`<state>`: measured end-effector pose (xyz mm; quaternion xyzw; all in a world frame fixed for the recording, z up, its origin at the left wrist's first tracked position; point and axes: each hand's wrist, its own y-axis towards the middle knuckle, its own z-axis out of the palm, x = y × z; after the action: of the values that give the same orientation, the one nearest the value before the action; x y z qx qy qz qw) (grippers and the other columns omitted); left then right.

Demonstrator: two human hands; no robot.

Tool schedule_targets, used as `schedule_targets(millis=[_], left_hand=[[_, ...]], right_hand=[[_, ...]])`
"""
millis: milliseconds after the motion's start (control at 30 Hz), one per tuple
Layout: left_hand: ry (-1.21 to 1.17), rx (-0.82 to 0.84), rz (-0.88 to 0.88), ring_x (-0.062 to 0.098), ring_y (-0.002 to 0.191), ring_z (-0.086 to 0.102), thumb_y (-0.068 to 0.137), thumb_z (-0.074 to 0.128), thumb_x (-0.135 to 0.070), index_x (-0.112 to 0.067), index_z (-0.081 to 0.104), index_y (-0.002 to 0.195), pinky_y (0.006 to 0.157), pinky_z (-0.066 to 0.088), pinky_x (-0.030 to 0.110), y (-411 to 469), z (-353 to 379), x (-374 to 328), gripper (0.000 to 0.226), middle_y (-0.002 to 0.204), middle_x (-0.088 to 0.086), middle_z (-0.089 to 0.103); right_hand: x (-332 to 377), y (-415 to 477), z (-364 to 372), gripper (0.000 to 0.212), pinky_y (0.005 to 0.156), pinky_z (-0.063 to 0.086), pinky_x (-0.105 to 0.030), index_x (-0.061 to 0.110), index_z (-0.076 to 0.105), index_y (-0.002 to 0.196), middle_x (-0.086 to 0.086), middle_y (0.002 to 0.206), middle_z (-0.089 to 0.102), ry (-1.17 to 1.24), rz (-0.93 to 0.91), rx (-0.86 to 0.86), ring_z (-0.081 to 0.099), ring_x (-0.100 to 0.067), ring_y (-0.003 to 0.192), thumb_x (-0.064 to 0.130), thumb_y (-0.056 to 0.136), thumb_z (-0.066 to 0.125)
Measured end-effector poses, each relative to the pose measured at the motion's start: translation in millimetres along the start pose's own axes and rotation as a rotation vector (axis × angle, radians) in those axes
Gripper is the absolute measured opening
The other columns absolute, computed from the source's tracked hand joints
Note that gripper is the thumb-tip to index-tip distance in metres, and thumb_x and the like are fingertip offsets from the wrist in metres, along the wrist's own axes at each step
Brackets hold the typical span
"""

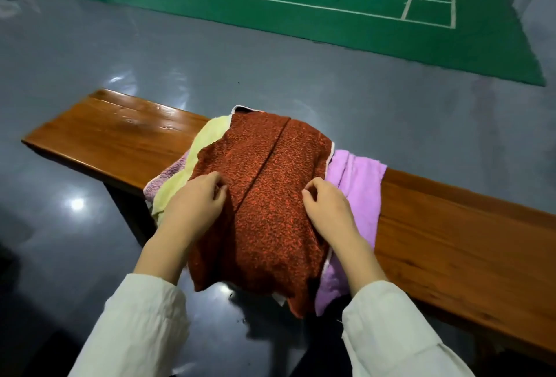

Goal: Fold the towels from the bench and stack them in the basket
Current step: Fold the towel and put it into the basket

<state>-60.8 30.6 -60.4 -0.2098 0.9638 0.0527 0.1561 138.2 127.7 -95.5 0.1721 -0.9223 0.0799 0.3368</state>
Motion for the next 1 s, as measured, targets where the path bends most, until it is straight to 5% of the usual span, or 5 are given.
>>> schedule_targets(millis=[233,400,633,867,1000], left_hand=[[-0.266,-0.123,-0.227,0.033,0.111,0.054,0.095,0.055,-0.030,-0.006,0.052,0.123,0.092,0.040,0.040,2,37,15,0.037,0.117,0.015,0.060],[-0.377,-0.278,-0.264,0.028,0.086,0.056,0.092,0.059,-0.024,-0.011,0.057,0.084,0.076,0.041,0.038,1,44,14,0.015,0.087,0.010,0.061],[-0.366,-0.427,-0.265,0.031,0.099,0.055,0.085,0.069,-0.026,-0.013,0.072,0.085,0.092,0.042,0.040,1,16,4,0.014,0.096,0.003,0.056],[-0.435,-0.276,-0.442,0.037,0.109,0.051,0.104,0.029,-0.027,0.000,0.041,0.121,0.068,0.020,0.032,3,-18,-47,0.035,0.116,0.022,0.056],[-0.223,0.075,-0.459,0.039,0.120,0.050,0.098,0.042,-0.047,0.010,0.039,0.131,0.093,0.037,0.037,6,-13,-50,0.066,0.130,0.029,0.053]], right_hand=[[-5,12,11,0.040,0.086,0.043,-0.038,0.003,0.043,0.125,-0.022,0.114,0.061,0.034,0.191,-0.007,0.057,-0.037,0.107,0.027,0.095,0.056],[-10,18,13,0.035,0.084,0.042,-0.037,0.002,0.053,0.112,-0.020,0.117,0.061,-0.040,0.289,-0.007,0.055,-0.036,0.109,0.032,0.094,0.057],[-10,16,1,0.015,0.073,0.036,-0.032,0.017,0.053,0.085,-0.007,0.098,0.058,0.120,0.211,-0.164,0.054,-0.027,0.092,0.027,0.090,0.062],[18,16,-22,0.024,0.065,0.053,-0.024,0.005,0.064,0.106,-0.004,0.085,0.070,1.535,0.518,-0.175,0.065,-0.012,0.074,0.017,0.101,0.044],[22,-3,-24,0.039,0.063,0.058,-0.028,0.012,0.068,0.102,-0.009,0.089,0.074,1.467,0.575,0.263,0.072,-0.020,0.075,0.042,0.098,0.046]])
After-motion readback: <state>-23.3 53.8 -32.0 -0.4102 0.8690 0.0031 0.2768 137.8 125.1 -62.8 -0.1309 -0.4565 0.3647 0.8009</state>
